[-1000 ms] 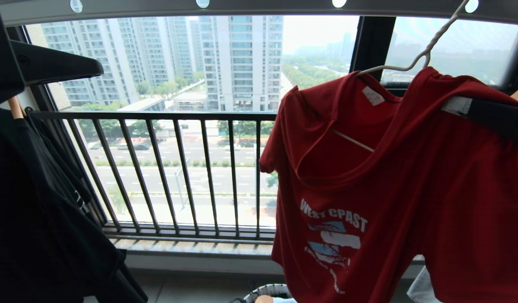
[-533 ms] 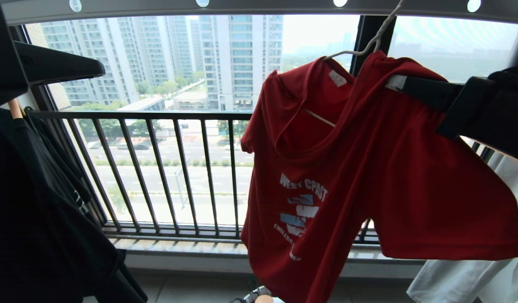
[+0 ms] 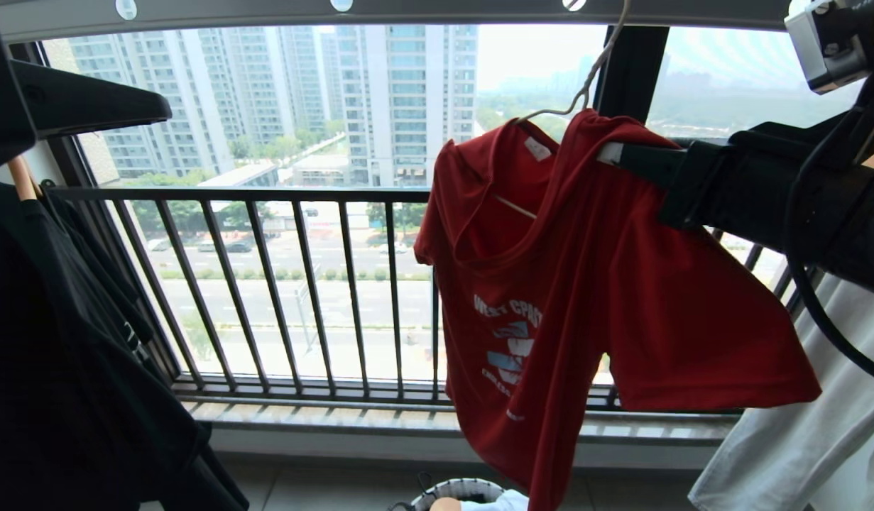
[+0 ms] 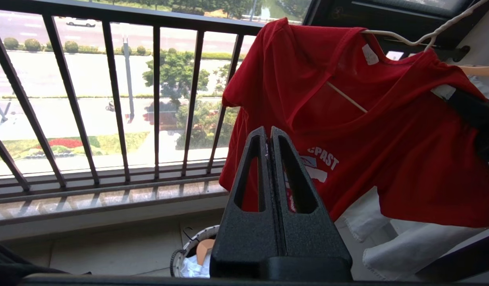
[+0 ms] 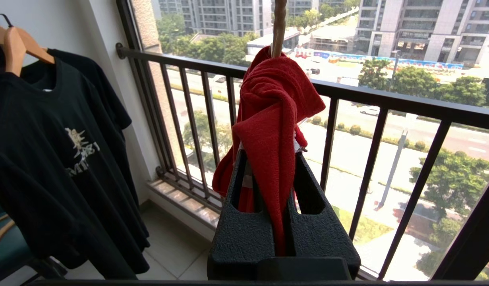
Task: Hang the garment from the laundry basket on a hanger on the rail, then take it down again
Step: Hang the clothes rack on the clothesline
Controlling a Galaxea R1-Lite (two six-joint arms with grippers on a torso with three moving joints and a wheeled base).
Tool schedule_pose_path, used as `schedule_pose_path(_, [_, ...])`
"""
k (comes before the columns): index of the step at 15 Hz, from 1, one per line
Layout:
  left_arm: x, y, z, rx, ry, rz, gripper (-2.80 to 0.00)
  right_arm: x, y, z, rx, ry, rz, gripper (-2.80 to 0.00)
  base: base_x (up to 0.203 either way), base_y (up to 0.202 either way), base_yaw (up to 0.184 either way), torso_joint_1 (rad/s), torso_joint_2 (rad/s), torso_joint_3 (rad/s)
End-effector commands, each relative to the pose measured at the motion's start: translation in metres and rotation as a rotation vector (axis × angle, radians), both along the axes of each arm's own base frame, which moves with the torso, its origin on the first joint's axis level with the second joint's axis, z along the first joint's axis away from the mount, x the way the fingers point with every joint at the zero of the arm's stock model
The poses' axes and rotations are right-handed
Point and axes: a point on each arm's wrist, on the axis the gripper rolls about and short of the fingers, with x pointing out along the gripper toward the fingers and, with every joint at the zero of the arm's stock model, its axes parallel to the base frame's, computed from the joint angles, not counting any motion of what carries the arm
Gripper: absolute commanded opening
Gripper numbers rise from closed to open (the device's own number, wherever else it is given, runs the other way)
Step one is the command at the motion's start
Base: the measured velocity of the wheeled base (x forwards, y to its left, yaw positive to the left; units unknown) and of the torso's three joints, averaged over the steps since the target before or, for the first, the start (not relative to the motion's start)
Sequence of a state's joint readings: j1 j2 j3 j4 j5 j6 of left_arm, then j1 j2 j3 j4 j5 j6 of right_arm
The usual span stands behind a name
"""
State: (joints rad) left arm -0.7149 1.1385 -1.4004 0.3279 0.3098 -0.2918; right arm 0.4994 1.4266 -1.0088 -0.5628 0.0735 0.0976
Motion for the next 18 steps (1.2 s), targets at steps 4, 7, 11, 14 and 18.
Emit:
schedule_pose_path(4, [0.0, 0.001, 0.0, -0.001, 0.001, 0.003, -2.8, 0.02, 0.01, -0.002, -0.006, 0.012, -0.032, -2.8, 0.0, 0.0, 0.0, 0.0, 0.0, 0.0])
schedule_pose_path(7, [-0.002, 0.002, 0.001, -0.005, -0.004, 0.003, -2.8, 0.025, 0.013, -0.008, -0.016, 0.033, -0.031, -2.8, 0.0, 0.0, 0.0, 0.0, 0.0, 0.0])
schedule_pose_path(11, [-0.004, 0.003, 0.001, -0.007, -0.008, 0.003, -2.8, 0.026, 0.013, -0.01, -0.019, 0.038, -0.033, -2.8, 0.0, 0.0, 0.0, 0.0, 0.0, 0.0])
schedule_pose_path(14, [-0.004, 0.003, 0.001, -0.007, -0.008, 0.003, -2.8, 0.024, 0.012, -0.009, -0.017, 0.036, -0.041, 0.0, 0.0, 0.0, 0.0, 0.0, 0.0, 0.0])
schedule_pose_path(18, [-0.003, 0.003, 0.001, -0.005, -0.008, 0.003, -2.8, 0.017, 0.008, -0.015, -0.023, 0.052, -0.041, 0.0, 0.0, 0.0, 0.0, 0.0, 0.0, 0.0])
